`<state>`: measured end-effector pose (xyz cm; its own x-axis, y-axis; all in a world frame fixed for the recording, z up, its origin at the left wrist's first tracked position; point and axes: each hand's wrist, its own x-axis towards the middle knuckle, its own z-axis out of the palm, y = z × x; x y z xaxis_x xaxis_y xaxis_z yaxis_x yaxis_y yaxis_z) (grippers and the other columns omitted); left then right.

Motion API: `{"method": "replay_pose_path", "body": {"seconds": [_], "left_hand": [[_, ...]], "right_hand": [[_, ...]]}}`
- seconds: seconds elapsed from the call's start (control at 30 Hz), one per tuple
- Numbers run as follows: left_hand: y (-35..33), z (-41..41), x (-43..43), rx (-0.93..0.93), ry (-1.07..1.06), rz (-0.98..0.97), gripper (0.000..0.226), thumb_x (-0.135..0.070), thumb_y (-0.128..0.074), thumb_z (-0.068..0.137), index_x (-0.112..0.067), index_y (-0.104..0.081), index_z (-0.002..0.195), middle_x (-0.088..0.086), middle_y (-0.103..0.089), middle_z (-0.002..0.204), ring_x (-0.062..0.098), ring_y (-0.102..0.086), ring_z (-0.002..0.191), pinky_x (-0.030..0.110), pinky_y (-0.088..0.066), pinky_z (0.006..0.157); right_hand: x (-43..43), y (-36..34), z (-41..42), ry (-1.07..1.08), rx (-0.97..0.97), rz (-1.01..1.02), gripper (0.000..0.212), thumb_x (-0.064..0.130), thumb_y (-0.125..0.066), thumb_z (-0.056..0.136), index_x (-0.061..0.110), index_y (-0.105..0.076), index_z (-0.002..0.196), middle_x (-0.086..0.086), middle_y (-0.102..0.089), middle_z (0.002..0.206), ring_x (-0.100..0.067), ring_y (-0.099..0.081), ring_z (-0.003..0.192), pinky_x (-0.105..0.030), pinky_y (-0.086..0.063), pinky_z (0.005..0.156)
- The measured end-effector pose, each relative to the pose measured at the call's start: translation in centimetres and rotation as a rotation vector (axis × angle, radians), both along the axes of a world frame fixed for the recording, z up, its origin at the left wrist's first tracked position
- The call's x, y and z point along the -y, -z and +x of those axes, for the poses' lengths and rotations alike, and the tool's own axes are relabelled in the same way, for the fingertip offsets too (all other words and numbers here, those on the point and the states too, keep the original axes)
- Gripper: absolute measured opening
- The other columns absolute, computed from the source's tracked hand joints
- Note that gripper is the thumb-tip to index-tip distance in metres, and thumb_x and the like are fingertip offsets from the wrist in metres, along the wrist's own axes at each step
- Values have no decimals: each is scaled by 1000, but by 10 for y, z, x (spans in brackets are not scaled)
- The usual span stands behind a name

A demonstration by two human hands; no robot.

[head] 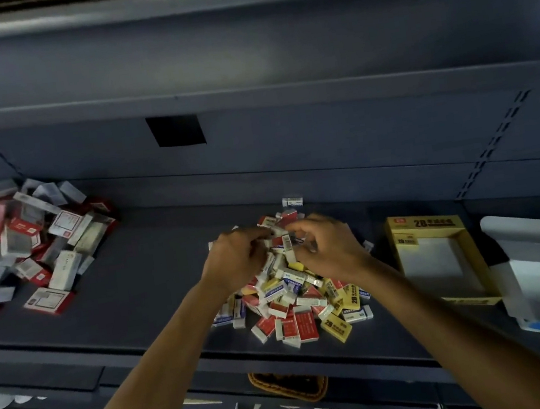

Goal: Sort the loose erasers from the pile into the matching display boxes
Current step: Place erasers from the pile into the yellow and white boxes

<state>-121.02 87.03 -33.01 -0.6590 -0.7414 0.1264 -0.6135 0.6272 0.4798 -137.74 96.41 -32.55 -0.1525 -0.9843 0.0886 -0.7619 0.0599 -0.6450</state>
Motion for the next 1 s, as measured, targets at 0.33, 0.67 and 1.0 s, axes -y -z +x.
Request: {"method": "replay_pose_path", "body": {"seconds": [0.33,0.67,1.0], "left_hand": [[-2,-1,5,65,15,39,31,-39,-59,87,-29,-64,116,-4,-71,85,11,-65,66,28,-54,67],[-5,-7,-4,-100,-67,-17,30,-16,-67,85,-22,-65,114,-5,-71,94,8,-65,71,13,-50,61],[-13,-3,-11,-276,-118,54,30,-9,-74,79,-20,-69,106,-13,-62,97,0,-59,83,-3,-39,68]], "right_hand": [[9,14,-2,-11,-106,-21,51,42,-64,83,28,-51,129,6,-62,110,-15,-50,108,-27,-39,83],[-2,5,-2,24,-25,-173,26,11,-51,93,15,-63,117,6,-64,94,10,-53,54,-3,-37,54],[-6,2,-5,116,117,-252,5,11,-67,83,14,-64,86,3,-62,94,-8,-62,83,-25,-53,79]]}}
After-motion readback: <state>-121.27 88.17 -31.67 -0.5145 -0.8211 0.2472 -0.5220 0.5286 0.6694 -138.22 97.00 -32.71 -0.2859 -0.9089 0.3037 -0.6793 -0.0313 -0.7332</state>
